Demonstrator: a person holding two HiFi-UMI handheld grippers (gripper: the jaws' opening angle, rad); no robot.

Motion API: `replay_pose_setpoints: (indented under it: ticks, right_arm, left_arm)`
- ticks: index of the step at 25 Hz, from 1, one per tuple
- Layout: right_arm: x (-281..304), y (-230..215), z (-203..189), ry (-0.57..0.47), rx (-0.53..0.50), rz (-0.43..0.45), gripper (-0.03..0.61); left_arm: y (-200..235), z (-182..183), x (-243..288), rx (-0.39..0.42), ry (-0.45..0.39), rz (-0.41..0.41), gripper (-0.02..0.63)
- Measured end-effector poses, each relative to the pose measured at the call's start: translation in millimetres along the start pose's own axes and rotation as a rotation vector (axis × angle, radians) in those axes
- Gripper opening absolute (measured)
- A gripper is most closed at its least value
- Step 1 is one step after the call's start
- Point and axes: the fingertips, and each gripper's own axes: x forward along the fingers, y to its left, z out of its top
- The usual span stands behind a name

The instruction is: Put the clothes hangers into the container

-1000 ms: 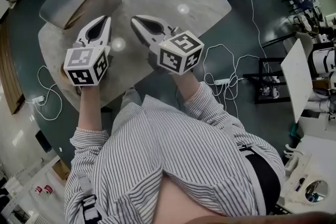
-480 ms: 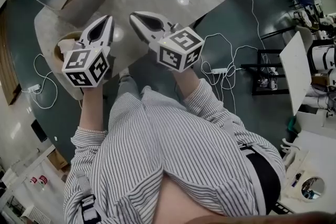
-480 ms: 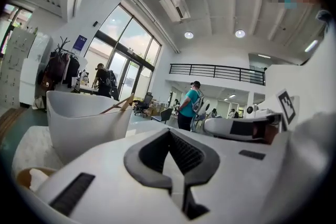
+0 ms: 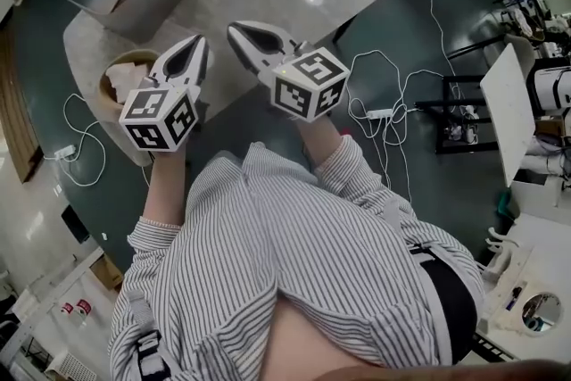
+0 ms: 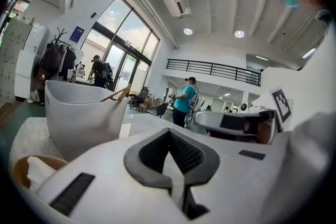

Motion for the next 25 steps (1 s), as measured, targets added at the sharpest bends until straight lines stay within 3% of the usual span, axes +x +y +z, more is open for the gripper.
replay_pose_setpoints:
  ticks: [16,25]
  right_arm:
    - [31,42,-16,0.020,0.014,-0.048,0.015]
    - [27,34,-22,0.046,-0.008,-0.054,0.014]
  left_arm:
    - [23,0,-31,-0.003,0.037,-0.047,0.011]
    - [18,-2,-30,-0.004,0.022,-0.043,0.011]
